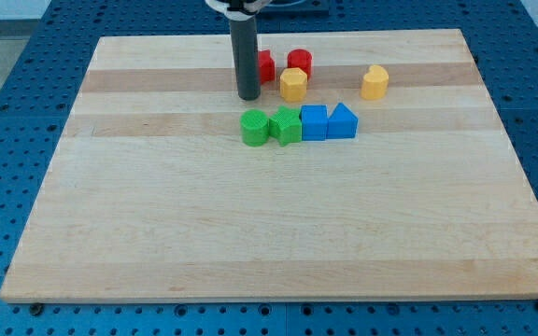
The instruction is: Move the yellow hexagon right to the red circle
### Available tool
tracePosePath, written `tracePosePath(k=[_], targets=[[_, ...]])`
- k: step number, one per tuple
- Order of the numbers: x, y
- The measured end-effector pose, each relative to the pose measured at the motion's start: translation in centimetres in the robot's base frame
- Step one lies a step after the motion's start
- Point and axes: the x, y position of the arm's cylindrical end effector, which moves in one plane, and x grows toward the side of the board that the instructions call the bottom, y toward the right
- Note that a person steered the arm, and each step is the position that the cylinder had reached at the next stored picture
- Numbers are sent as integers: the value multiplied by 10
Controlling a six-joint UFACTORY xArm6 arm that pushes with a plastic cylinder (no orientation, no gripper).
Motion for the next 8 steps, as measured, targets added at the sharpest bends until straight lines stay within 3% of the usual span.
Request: tracePosePath(k=[3,8], targets=[[0,75],[-1,129]])
